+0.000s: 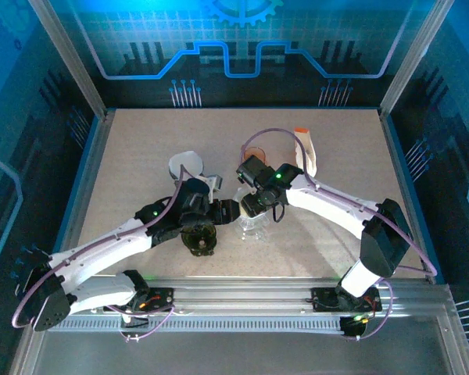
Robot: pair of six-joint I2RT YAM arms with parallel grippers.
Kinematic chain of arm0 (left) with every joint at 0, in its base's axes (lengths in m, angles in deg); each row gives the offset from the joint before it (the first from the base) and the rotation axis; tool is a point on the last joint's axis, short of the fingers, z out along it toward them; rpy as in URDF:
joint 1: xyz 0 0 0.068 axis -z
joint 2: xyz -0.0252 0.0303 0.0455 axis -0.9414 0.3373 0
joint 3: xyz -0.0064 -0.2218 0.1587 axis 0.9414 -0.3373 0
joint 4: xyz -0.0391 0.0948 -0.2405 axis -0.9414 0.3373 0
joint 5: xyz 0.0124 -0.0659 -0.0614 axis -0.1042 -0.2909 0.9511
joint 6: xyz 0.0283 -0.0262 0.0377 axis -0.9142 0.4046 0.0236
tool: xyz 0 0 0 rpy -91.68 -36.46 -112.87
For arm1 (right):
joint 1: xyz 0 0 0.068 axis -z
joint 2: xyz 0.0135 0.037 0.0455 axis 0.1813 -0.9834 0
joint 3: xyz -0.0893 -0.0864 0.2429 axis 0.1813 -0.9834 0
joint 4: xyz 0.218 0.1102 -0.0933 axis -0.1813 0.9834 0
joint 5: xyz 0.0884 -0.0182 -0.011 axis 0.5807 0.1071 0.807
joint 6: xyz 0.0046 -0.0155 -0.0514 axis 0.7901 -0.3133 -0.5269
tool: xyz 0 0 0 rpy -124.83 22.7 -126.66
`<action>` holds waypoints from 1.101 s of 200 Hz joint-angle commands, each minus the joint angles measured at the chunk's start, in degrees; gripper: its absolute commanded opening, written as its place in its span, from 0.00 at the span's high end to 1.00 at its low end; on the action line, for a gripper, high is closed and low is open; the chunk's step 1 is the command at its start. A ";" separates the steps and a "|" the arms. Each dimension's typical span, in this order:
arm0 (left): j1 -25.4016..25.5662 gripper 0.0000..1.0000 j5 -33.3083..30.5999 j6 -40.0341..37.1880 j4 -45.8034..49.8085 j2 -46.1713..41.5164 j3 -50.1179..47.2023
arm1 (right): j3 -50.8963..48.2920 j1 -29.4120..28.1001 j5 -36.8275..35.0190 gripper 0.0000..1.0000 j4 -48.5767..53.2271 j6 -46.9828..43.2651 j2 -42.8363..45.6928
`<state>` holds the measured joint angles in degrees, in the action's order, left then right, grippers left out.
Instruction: Place the coffee filter in the dripper
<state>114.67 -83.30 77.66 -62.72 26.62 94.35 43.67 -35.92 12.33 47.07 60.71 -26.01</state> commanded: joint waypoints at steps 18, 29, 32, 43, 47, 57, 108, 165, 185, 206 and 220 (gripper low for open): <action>-0.67 0.40 -0.73 0.29 -2.32 0.17 0.18 | -1.55 0.06 -1.84 0.40 -0.19 -0.43 -1.29; -0.71 0.40 -0.83 0.29 -2.24 0.88 0.29 | -1.55 -0.02 -1.93 0.40 -0.23 -0.39 -1.21; -0.71 0.40 -0.91 0.28 -2.18 1.07 0.34 | -1.55 0.00 -2.05 0.40 -0.28 -0.37 -1.21; -0.82 0.40 -1.08 0.38 -2.06 1.53 0.37 | -1.55 -0.12 -2.07 0.40 -0.31 -0.45 -0.95; -0.95 0.40 -1.10 0.44 -2.02 1.63 0.38 | -1.55 -0.19 -2.17 0.40 -0.32 -0.48 -0.87; -1.01 0.40 -1.27 0.43 -1.91 1.95 0.28 | -1.61 -0.29 -2.28 0.40 -0.41 -0.44 -0.55; -1.68 0.40 -0.94 0.45 -1.79 2.88 0.18 | -1.73 -0.56 -2.80 0.40 -0.89 -0.52 0.95; -1.68 0.46 -0.48 0.45 -1.64 2.88 -0.28 | -1.12 -0.41 -4.39 0.38 -2.83 0.31 7.07; -1.74 0.48 -0.57 0.44 -1.38 2.89 -0.49 | -1.10 -0.34 -4.46 0.38 -2.58 0.74 9.23; -1.75 0.48 -0.79 0.62 -1.37 2.61 -0.70 | -1.96 -0.06 -5.18 0.37 -2.10 1.51 12.08; -1.69 0.49 -0.82 0.68 -1.37 2.57 -0.84 | -3.21 0.44 -5.60 0.37 -1.83 1.99 13.94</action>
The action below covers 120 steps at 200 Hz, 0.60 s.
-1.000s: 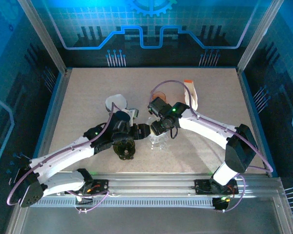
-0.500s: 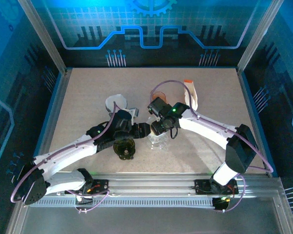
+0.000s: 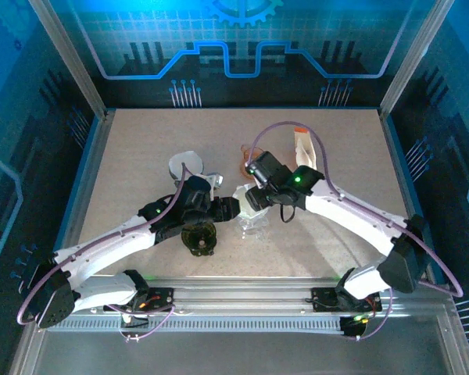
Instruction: Place the coffee filter in the dripper
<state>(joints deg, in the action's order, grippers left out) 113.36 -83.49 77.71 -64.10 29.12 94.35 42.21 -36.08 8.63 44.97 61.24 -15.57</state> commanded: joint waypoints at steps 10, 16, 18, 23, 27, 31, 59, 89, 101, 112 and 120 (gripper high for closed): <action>-0.41 0.49 -0.64 0.71 0.09 0.12 -0.88 | -2.64 0.92 -1.97 0.37 0.59 1.71 4.68; -0.44 0.49 -0.68 0.76 0.07 0.12 -0.90 | -3.24 1.17 -2.04 0.37 0.75 1.88 5.31; -0.40 0.50 -0.60 0.76 0.05 0.12 -0.92 | -3.46 1.30 -2.09 0.37 0.72 1.97 5.46; -0.37 0.49 -0.59 0.76 0.08 0.14 -0.95 | -4.06 1.42 -2.19 0.37 0.80 2.19 5.87; -0.41 0.50 -0.64 0.83 0.03 0.17 -0.96 | -4.54 1.60 -2.13 0.38 0.80 2.28 6.23; -0.39 0.49 -0.64 0.85 0.02 0.14 -1.01 | -4.98 1.77 -2.04 0.38 0.80 2.36 6.55; -0.42 0.50 -0.81 0.86 0.35 -0.01 -1.05 | -7.36 2.51 -1.97 0.38 0.81 3.17 7.90; -0.49 0.51 -1.07 0.84 0.62 -0.41 -1.15 | -7.74 2.81 -1.71 0.38 -0.20 3.18 8.83; -0.44 0.51 -1.16 0.85 0.79 -0.36 -1.13 | -7.07 2.82 -1.58 0.38 -0.50 2.99 8.86; -0.52 0.51 -1.16 0.93 0.89 -0.39 -1.14 | -6.32 2.76 -1.40 0.37 -0.60 2.91 9.02; -0.48 0.50 -1.12 1.05 0.96 -0.47 -1.16 | -5.98 2.80 -1.49 0.37 -0.77 2.90 9.37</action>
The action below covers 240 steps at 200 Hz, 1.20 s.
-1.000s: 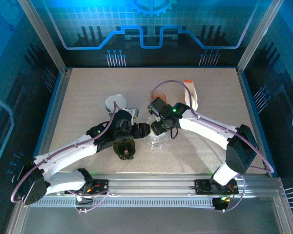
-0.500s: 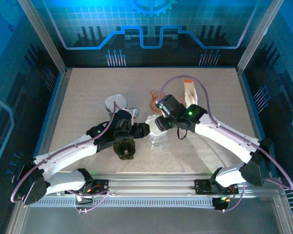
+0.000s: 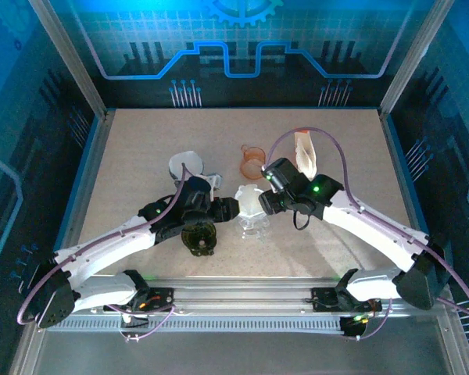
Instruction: Place the coffee filter in the dripper
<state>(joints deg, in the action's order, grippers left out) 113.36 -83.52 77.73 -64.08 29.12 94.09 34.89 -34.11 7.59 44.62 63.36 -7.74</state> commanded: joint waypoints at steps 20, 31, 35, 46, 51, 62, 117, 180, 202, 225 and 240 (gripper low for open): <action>-0.46 0.47 -1.23 1.09 0.89 -0.99 -0.79 | 1.32 0.79 -0.27 0.36 -1.09 1.04 3.47; -0.46 0.44 -1.14 1.09 0.69 -1.43 -0.64 | 0.82 0.79 0.12 0.36 -1.85 1.00 4.87; -0.48 0.43 -1.06 1.04 0.69 -1.53 -0.53 | 0.55 0.83 0.29 0.36 -2.20 0.89 5.47; -0.52 0.41 -0.92 1.04 0.77 -1.79 -0.11 | -0.61 0.79 0.78 0.36 -3.54 0.45 7.16; -0.45 0.40 -0.81 1.03 0.72 -1.89 0.00 | -1.16 0.84 0.86 0.35 -4.19 0.35 8.02; -0.50 0.39 -0.79 0.91 0.90 -2.06 0.46 | -2.71 0.79 1.11 0.35 -5.66 0.11 10.02; -0.46 0.33 0.16 1.34 1.04 -3.65 2.07 | -9.07 0.81 3.94 0.35 -10.34 -1.18 18.49; -0.50 0.25 0.36 2.26 1.03 -9.54 2.94 | -15.61 0.79 9.33 0.33 -13.48 0.18 26.40; -0.46 0.23 -0.06 2.15 1.71 -12.20 2.87 | -17.13 0.79 10.15 0.33 -12.67 0.77 27.66; -0.50 0.19 -1.14 1.95 2.65 -15.69 1.81 | -18.94 0.79 11.35 0.33 -13.32 1.60 29.80; -0.46 0.15 -2.13 1.80 3.56 -18.58 0.86 | -21.37 0.70 12.14 0.32 -15.15 2.42 31.96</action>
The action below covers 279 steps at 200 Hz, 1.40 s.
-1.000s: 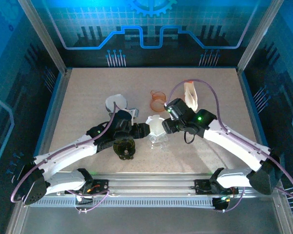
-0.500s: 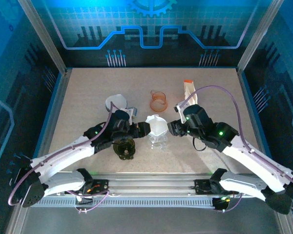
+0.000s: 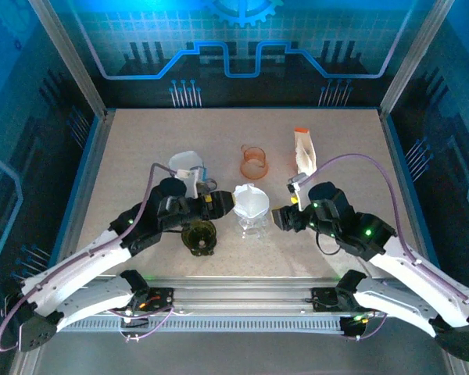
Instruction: Place the coffee filter in the dripper
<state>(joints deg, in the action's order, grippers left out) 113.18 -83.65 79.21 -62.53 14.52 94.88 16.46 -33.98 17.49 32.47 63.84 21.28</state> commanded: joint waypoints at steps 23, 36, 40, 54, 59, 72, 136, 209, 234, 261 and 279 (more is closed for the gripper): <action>-0.27 0.11 -3.94 0.30 4.24 -8.56 -1.27 | -6.43 0.65 -1.06 0.22 -4.96 5.78 6.46; -0.34 0.10 -4.54 0.65 5.38 -11.05 -2.25 | -8.35 0.65 -2.27 0.21 -6.23 6.45 8.11; -0.27 0.09 -4.61 0.74 5.63 -11.77 -2.67 | -8.86 0.64 -2.26 0.21 -6.58 6.45 8.69; -0.31 0.04 -5.01 1.14 7.16 -14.06 -3.71 | -10.21 0.66 -2.44 0.21 -6.88 5.96 10.11; -0.30 0.02 -5.30 1.24 7.90 -14.79 -4.09 | -10.63 0.73 -2.31 0.21 -6.76 5.74 10.35; -0.34 0.01 -6.11 1.43 9.87 -16.72 -5.01 | -11.86 0.68 -1.17 0.19 -6.64 5.39 10.54; -0.27 0.01 -9.35 4.14 16.35 -26.59 -9.41 | -21.68 0.01 6.47 0.24 -14.67 3.72 5.54; -0.33 0.01 -10.02 6.45 16.84 -29.40 -12.68 | -30.97 -5.07 6.41 0.34 -34.44 1.84 -1.72; -0.33 0.01 -10.32 6.68 16.98 -29.92 -13.08 | -33.39 -7.31 3.72 0.38 -38.26 0.84 -2.57; -0.28 0.01 -10.59 6.64 17.07 -29.97 -13.17 | -35.02 -7.58 2.79 0.40 -40.84 0.79 -4.04; -0.31 0.01 -10.68 6.72 17.15 -29.96 -13.26 | -35.24 -7.65 2.83 0.40 -42.66 0.25 -5.93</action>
<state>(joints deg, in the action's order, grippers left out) 113.18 -92.98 85.22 -46.02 -14.88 82.11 -18.09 -40.93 22.05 -4.29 65.43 17.09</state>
